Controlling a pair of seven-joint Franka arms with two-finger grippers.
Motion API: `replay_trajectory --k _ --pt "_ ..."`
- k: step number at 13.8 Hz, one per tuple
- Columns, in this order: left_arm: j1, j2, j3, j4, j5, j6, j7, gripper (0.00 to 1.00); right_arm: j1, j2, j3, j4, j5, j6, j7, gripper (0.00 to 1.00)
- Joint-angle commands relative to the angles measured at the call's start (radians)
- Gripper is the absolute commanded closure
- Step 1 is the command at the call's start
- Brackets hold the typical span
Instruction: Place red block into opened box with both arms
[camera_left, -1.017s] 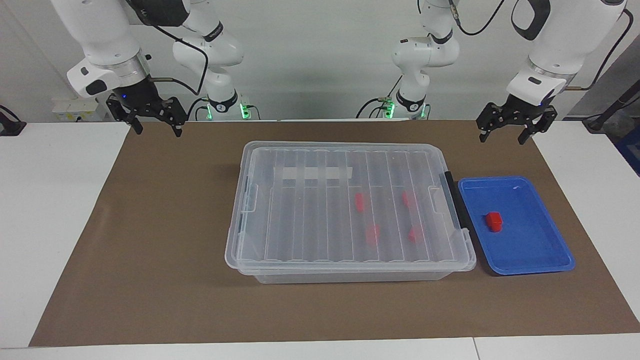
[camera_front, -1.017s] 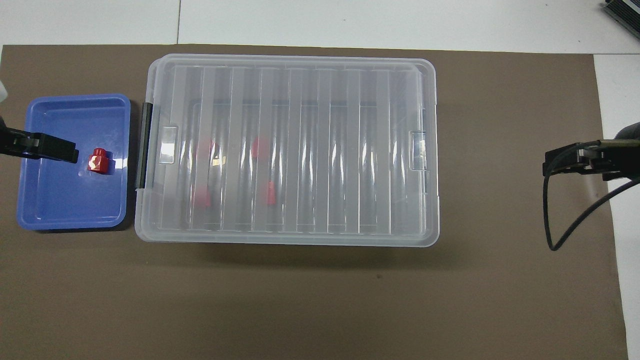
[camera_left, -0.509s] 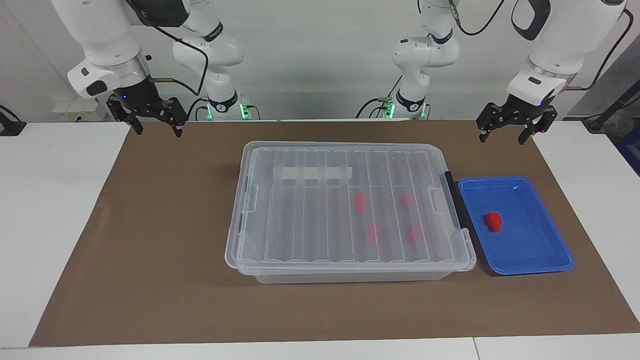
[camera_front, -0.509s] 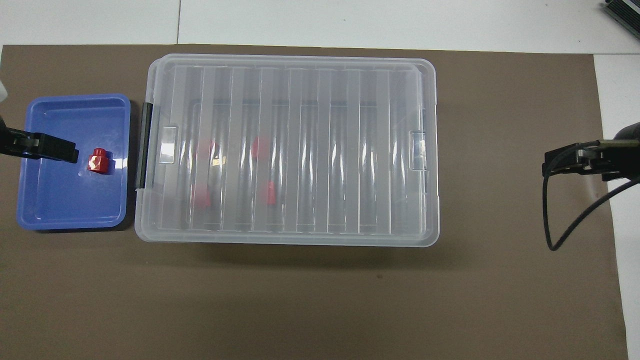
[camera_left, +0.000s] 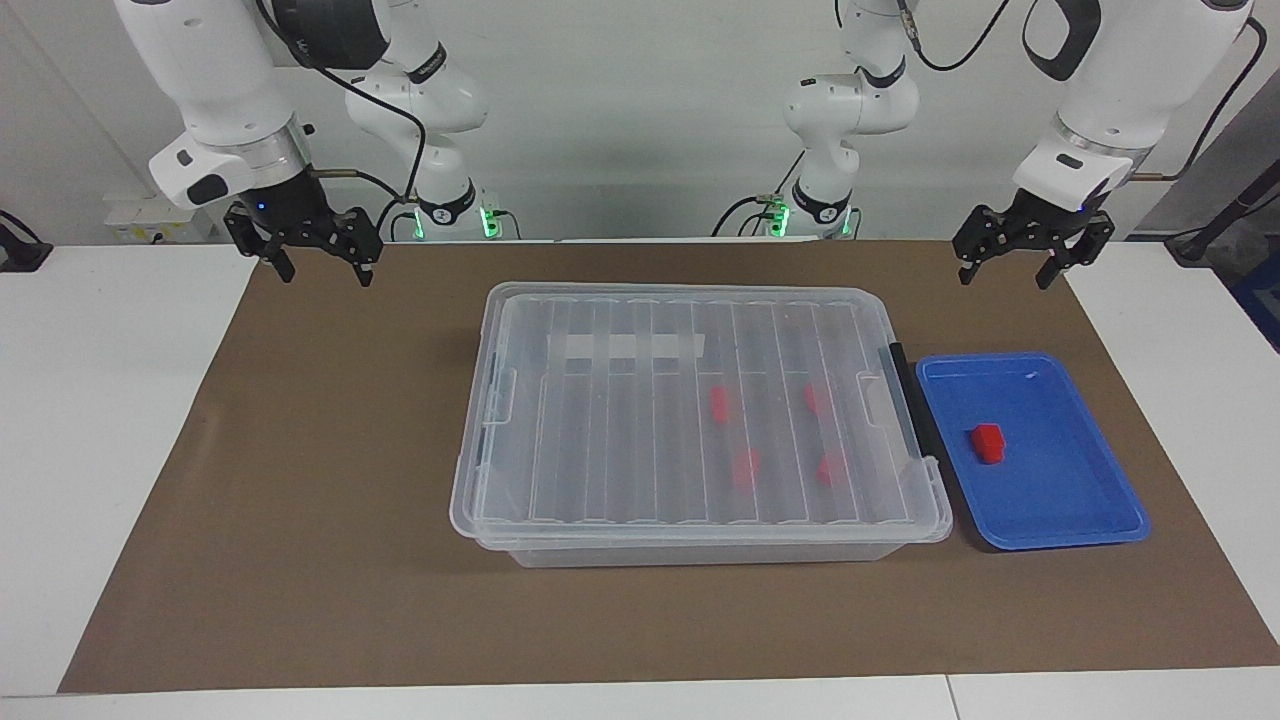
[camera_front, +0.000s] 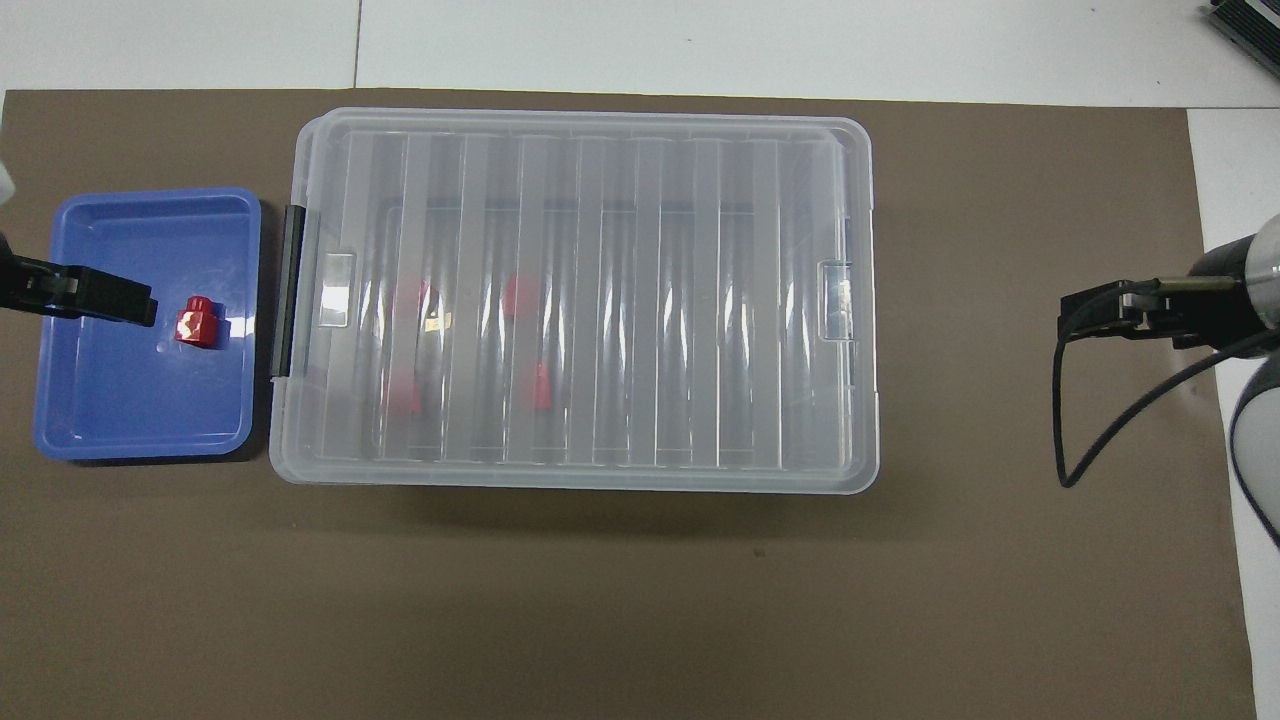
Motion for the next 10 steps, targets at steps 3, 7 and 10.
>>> replay_trajectory --k 3,7,10 --pt "0.001 -0.016 0.000 -0.011 0.018 -0.003 -0.002 0.00 0.052 -0.007 0.021 -0.130 0.009 0.182 0.078 0.00" --pt "0.001 -0.015 0.000 -0.011 0.018 0.015 0.001 0.00 0.124 0.055 0.023 -0.146 0.007 0.297 0.160 0.00" --pt "0.036 -0.013 0.000 -0.010 0.025 0.033 -0.001 0.00 0.156 0.117 0.021 -0.143 0.007 0.375 0.194 0.00"
